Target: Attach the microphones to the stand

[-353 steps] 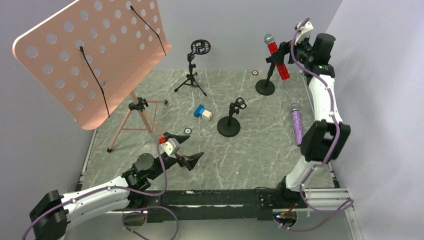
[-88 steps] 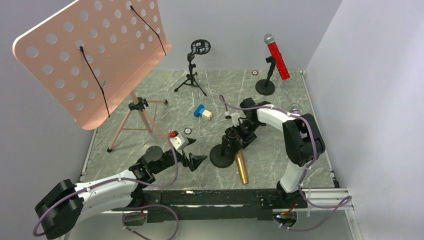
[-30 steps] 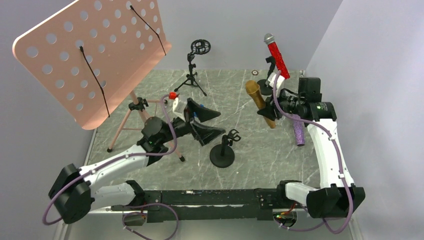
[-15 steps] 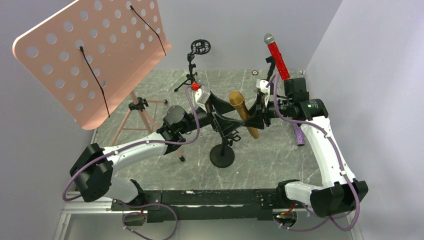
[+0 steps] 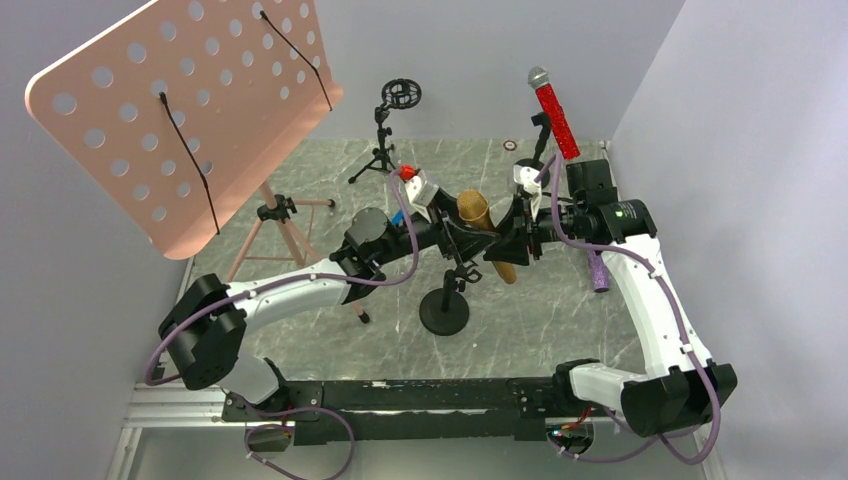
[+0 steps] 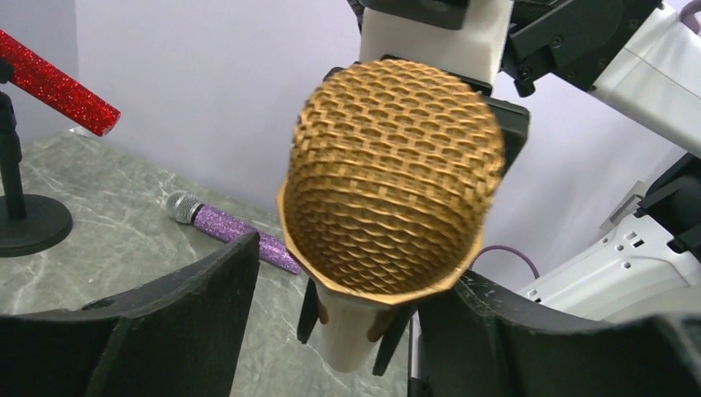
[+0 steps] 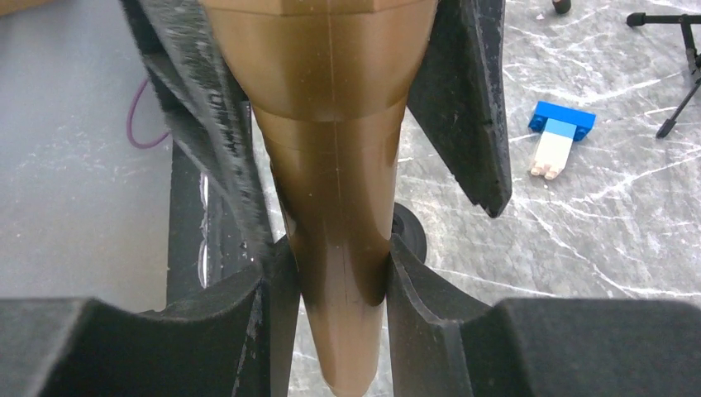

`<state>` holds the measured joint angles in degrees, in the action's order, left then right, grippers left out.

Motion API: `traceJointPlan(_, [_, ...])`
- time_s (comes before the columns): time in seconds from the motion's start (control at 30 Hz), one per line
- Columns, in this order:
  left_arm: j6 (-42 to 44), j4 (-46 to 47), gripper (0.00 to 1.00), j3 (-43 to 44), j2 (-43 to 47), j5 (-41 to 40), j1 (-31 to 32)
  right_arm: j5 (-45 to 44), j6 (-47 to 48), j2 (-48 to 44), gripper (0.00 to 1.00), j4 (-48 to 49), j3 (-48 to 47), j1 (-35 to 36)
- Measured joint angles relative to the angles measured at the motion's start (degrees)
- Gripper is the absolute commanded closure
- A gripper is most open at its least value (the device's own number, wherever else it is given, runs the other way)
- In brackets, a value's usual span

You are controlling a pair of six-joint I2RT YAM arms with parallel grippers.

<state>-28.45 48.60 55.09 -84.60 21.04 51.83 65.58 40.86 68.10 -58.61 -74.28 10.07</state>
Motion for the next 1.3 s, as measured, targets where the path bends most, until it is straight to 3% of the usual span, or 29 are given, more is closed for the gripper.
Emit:
traceJointPlan(0.1, [-0.48, 0.92, 0.52, 0.26, -0.98, 0.22, 0.02, 0.24, 0.61, -0.42, 1.0, -0.17, 0.37, 0.0])
traceJointPlan(0.17, [-0.9, 2.23, 0.8, 0.26, -1.33, 0.96, 0.28, 0.13, 0.9, -0.44, 1.0, -0.13, 0.46, -0.07])
traceJointPlan(0.23, [-0.31, 3.91, 1.0, 0.26, -1.7, 2.21, 0.52, 0.17, 0.9, -0.46, 0.96, -0.35, 0.48, -0.2])
traceJointPlan(0.37, [-1.42, 10.12, 1.0, -0.26, -3.93, 5.11, -0.22, 0.15, 1.25, -0.72, 0.76, -0.15, 0.48, -0.52])
traceJointPlan(0.4, [-2.03, 12.09, 1.0, -0.76, -4.44, 5.66, -0.55, -0.04, 1.27, -0.72, 0.65, -0.09, 0.5, -0.5])
traceJointPlan(0.43, [-2.71, 13.7, 1.0, -1.27, -4.81, 6.19, -0.94, -0.11, 1.27, -0.72, 0.45, -0.07, 0.55, -0.46])
traceJointPlan(0.47, [-3.17, 14.97, 1.0, -1.77, -4.96, 6.67, -1.31, -0.13, 1.25, -0.72, 0.17, 0.02, 0.61, -0.31])
traceJointPlan(0.5, [-3.52, 15.58, 1.0, -2.12, -4.96, 7.06, -1.53, -0.04, 1.16, -0.72, 0.03, 0.04, 0.66, -0.17])
traceJointPlan(0.53, [-3.82, 16.52, 1.0, -2.51, -4.85, 7.63, -1.86, -0.2, 1.4, -0.72, 0.01, -0.13, 0.68, -0.09])
traceJointPlan(0.7, [-1.46, 13.94, 1.0, -3.56, -0.66, 8.26, -3.61, -2.34, 2.19, -1.36, 0.0, -0.13, 0.72, -1.31])
traceJointPlan(0.83, [4.17, 7.34, 1.0, -4.42, 6.78, 8.04, -3.76, -2.16, 3.78, -1.68, 0.0, -0.63, -0.68, -8.7])
traceJointPlan(0.93, [8.7, 2.08, 1.0, -5.11, 12.5, 7.58, -3.76, -0.74, 8.09, -1.79, 0.02, -2.01, -1.25, -12.83])
traceJointPlan(1.1, [15.26, -7.26, 1.0, -6.58, 20.06, 6.03, -3.76, 3.3, 18.4, -1.97, 0.09, -4.92, 1.27, -13.09])
traceJointPlan(1.2, [18.27, -12.28, 1.0, -7.78, 23.52, 4.7, -3.76, 4.98, 24.92, -1.66, 0.27, -5.55, 5.33, -13.09])
traceJointPlan(1.3, [20.44, -16.7, 1.0, -8.41, 26.32, 3.26, -3.76, 5.27, 32.09, 0.76, 0.64, -6.27, 8.22, -11.89])
